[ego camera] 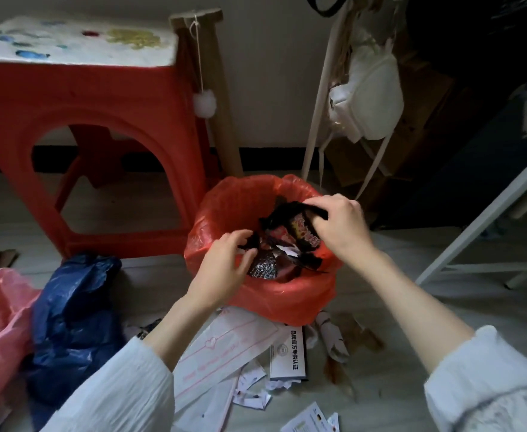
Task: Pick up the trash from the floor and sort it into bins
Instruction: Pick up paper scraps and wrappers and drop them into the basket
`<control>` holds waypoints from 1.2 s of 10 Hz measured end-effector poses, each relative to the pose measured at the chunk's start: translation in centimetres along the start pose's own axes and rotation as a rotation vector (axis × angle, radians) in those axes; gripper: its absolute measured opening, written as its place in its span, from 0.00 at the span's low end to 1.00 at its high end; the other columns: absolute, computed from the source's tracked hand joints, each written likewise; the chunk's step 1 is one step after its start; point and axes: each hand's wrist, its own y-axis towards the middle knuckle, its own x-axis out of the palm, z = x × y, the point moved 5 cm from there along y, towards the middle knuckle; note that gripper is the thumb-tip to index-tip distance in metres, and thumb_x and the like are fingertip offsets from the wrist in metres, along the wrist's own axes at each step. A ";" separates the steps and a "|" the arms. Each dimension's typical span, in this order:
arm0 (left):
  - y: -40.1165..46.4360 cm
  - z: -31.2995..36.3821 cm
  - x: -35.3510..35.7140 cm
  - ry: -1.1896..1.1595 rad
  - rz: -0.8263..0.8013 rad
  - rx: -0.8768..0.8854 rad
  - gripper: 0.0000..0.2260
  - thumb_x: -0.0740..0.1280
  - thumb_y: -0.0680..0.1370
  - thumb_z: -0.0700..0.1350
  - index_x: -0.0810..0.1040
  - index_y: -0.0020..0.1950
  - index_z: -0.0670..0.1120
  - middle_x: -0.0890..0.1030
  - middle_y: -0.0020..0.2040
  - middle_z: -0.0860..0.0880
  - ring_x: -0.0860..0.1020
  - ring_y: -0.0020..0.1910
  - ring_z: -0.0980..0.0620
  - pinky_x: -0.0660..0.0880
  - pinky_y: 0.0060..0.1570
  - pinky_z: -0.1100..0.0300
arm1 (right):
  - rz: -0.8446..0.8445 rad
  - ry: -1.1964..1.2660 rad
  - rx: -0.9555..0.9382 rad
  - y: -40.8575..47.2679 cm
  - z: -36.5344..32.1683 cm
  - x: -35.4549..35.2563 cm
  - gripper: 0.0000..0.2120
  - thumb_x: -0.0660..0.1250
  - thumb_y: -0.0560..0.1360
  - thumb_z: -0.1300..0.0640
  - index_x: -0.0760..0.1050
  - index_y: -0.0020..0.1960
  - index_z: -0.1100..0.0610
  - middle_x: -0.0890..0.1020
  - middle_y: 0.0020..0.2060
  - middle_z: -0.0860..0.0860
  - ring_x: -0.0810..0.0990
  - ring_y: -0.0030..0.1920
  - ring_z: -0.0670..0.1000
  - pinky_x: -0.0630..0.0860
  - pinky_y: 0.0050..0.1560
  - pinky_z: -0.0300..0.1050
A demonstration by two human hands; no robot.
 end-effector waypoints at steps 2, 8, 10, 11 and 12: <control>-2.8 -2.4 2.7 0.519 0.079 0.208 0.15 0.50 0.79 0.48 0.75 0.45 0.47 0.74 0.39 0.51 0.75 0.45 0.46 0.54 0.65 0.52 | -0.395 -0.477 -0.316 -1.1 0.3 5.0 0.15 0.61 0.77 0.58 0.77 0.61 0.48 0.80 0.54 0.49 0.74 0.57 0.52 0.73 0.53 0.47; -1.6 -1.9 3.0 0.633 0.185 0.244 0.15 0.51 0.78 0.46 0.75 0.43 0.43 0.75 0.39 0.46 0.75 0.42 0.43 0.59 0.64 0.49 | -1.005 -0.592 0.094 0.5 3.6 12.1 0.16 0.60 0.78 0.56 0.74 0.64 0.57 0.77 0.60 0.55 0.75 0.60 0.56 0.71 0.60 0.49; -1.7 -1.7 3.2 0.621 0.216 0.229 0.14 0.51 0.78 0.46 0.74 0.42 0.43 0.75 0.39 0.45 0.75 0.42 0.42 0.59 0.64 0.49 | -0.808 -0.559 0.078 0.4 3.4 12.3 0.15 0.68 0.73 0.59 0.77 0.60 0.58 0.77 0.58 0.57 0.76 0.57 0.59 0.73 0.50 0.47; -1.7 -1.8 3.2 0.624 0.211 0.232 0.15 0.51 0.78 0.46 0.74 0.42 0.43 0.75 0.39 0.45 0.75 0.42 0.42 0.59 0.64 0.49 | -0.805 -0.527 0.123 0.3 3.2 12.2 0.21 0.74 0.70 0.55 0.76 0.62 0.57 0.76 0.58 0.58 0.77 0.57 0.59 0.74 0.51 0.47; -1.8 -1.8 3.2 0.635 0.215 0.231 0.15 0.51 0.78 0.45 0.75 0.42 0.42 0.75 0.39 0.45 0.75 0.42 0.42 0.59 0.64 0.49 | -0.826 -0.486 0.158 0.1 2.9 12.4 0.19 0.75 0.69 0.53 0.78 0.57 0.58 0.77 0.48 0.56 0.80 0.42 0.55 0.74 0.38 0.42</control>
